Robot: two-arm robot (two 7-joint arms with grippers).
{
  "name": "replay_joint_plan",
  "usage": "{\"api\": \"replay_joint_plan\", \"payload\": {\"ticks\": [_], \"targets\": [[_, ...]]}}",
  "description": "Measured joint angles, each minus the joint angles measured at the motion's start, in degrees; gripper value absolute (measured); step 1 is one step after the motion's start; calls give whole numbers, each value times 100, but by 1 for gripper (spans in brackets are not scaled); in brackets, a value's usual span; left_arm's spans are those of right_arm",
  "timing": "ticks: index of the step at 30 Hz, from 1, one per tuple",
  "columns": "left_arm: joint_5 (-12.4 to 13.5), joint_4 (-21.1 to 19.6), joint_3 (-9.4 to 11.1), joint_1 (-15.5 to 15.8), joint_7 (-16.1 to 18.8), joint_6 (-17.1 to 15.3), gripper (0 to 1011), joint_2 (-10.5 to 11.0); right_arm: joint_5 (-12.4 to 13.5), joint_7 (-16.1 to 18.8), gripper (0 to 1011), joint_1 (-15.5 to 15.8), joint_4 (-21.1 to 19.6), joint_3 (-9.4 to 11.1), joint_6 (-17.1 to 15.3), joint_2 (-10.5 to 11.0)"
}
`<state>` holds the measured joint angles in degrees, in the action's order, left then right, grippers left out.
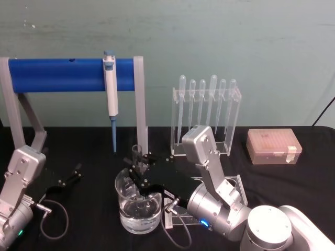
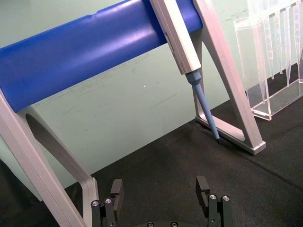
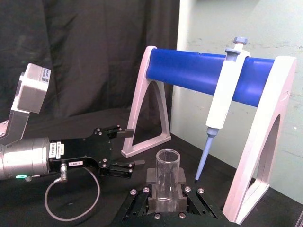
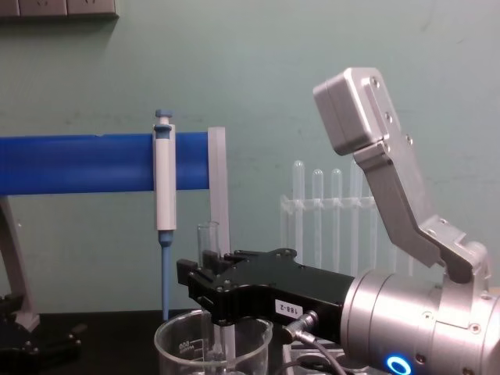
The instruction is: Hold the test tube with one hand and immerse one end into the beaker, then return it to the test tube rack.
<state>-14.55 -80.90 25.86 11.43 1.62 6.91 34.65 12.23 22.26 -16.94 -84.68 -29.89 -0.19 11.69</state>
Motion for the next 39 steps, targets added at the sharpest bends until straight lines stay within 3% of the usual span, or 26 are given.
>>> {"api": "replay_joint_plan", "payload": {"ticks": [39], "targets": [[0, 0, 0, 0, 0, 0, 1000, 0, 0, 0, 230, 0, 0, 0, 0, 0]]}}
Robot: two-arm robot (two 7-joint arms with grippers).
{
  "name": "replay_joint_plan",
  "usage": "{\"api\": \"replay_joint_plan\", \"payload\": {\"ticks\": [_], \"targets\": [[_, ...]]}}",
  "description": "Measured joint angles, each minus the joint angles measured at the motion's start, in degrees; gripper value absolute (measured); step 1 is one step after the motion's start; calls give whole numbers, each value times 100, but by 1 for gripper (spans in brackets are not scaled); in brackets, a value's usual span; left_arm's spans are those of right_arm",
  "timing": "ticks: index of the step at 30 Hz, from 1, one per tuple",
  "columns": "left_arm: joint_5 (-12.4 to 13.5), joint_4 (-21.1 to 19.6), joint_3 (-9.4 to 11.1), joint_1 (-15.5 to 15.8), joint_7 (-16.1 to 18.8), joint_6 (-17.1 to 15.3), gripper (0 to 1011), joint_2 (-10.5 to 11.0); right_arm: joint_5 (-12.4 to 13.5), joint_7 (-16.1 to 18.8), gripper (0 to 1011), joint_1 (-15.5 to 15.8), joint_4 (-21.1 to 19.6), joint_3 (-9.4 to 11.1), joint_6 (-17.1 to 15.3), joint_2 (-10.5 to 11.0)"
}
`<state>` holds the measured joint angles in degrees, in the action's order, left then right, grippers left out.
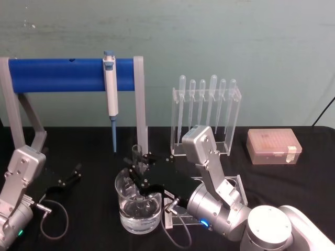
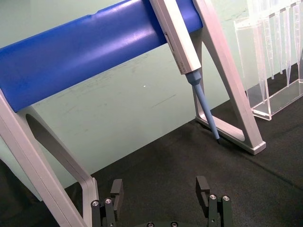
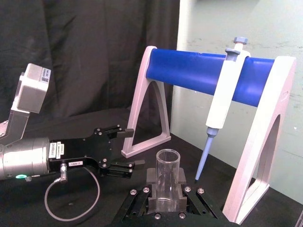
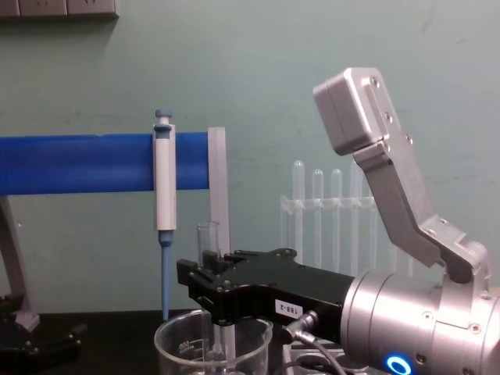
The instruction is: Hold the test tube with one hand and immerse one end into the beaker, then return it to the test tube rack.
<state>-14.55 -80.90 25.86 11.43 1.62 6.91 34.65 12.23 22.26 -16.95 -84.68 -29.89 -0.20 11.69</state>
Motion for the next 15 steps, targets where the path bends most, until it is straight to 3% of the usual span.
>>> {"api": "replay_joint_plan", "payload": {"ticks": [15], "targets": [[0, 0, 0, 0, 0, 0, 1000, 0, 0, 0, 230, 0, 0, 0, 0, 0]]}}
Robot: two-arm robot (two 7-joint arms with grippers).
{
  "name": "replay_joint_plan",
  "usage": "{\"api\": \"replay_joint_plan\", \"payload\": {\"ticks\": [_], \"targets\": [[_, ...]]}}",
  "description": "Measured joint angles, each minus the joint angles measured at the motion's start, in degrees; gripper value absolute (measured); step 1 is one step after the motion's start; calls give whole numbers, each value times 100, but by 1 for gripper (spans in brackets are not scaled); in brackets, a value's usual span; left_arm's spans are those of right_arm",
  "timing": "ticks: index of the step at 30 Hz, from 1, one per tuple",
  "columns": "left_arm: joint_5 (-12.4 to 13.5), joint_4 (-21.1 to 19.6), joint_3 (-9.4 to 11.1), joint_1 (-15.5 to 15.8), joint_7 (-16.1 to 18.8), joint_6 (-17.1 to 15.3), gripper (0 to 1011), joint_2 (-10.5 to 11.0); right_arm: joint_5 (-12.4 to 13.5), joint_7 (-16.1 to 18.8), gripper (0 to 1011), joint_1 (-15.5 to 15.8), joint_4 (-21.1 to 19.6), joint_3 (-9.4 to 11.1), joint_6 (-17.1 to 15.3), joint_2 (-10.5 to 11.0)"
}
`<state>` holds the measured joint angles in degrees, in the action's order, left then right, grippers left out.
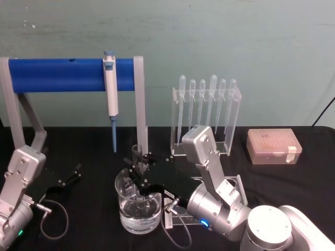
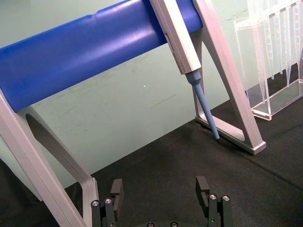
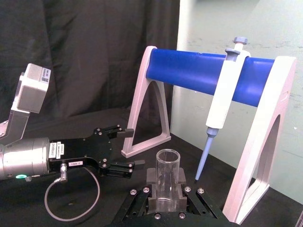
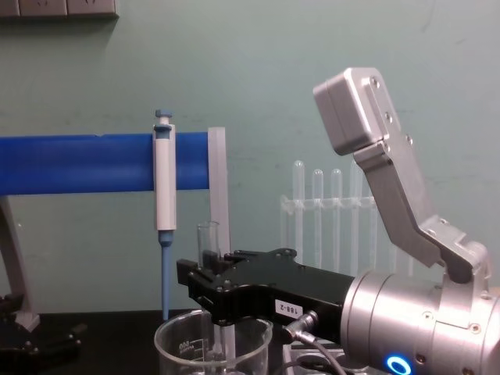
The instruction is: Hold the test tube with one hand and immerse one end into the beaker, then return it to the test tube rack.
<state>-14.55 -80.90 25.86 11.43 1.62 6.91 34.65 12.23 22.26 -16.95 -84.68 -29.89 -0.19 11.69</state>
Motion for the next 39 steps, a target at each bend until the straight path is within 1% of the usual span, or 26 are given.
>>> {"api": "replay_joint_plan", "payload": {"ticks": [39], "targets": [[0, 0, 0, 0, 0, 0, 1000, 0, 0, 0, 230, 0, 0, 0, 0, 0]]}}
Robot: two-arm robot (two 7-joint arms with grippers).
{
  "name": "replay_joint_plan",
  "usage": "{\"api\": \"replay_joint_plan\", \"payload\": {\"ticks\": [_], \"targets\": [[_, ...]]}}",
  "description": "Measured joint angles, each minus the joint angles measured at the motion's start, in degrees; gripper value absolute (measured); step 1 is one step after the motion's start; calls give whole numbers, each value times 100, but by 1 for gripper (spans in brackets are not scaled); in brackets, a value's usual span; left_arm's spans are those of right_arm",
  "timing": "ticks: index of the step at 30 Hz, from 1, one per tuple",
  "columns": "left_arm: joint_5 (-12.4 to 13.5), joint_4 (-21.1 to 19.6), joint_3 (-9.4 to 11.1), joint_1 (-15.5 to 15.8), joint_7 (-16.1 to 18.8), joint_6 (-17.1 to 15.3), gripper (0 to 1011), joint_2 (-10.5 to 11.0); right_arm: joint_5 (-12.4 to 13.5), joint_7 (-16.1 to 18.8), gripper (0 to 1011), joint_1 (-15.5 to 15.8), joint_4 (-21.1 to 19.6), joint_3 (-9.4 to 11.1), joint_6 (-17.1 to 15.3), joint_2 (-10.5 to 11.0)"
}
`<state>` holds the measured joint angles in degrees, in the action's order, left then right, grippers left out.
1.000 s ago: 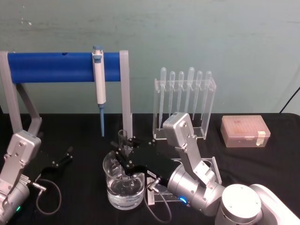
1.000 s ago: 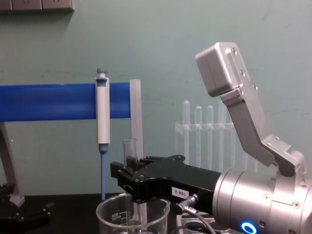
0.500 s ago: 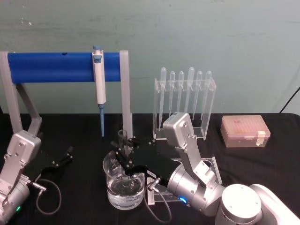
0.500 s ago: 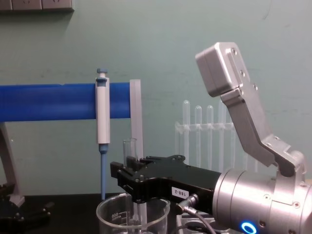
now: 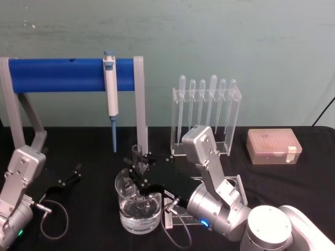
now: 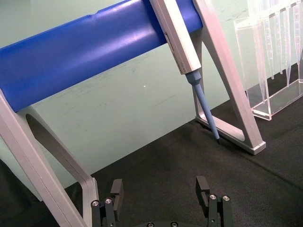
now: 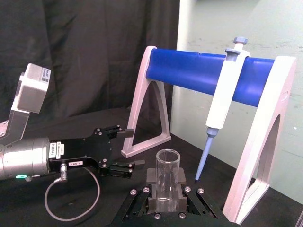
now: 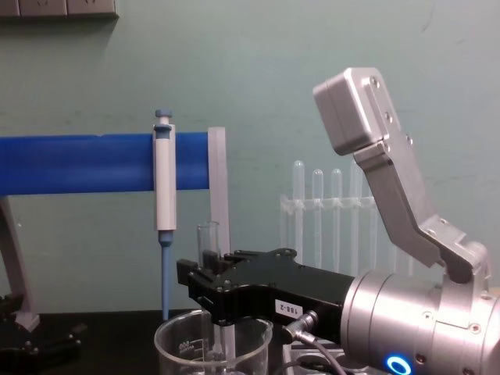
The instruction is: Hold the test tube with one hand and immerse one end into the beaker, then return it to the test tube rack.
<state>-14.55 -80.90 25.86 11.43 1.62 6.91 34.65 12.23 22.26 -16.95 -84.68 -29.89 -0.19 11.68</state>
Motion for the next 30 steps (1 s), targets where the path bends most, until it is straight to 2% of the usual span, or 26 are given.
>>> {"api": "replay_joint_plan", "payload": {"ticks": [9, 16, 30], "targets": [[0, 0, 0, 0, 0, 0, 1000, 0, 3, 6, 230, 3, -4, 4, 0, -1], [0, 0, 0, 0, 0, 0, 1000, 0, 33, 36, 230, 25, -179, 25, -2, 18], [0, 0, 0, 0, 0, 0, 1000, 0, 213, 63, 230, -149, -1011, 203, -362, 209]]}}
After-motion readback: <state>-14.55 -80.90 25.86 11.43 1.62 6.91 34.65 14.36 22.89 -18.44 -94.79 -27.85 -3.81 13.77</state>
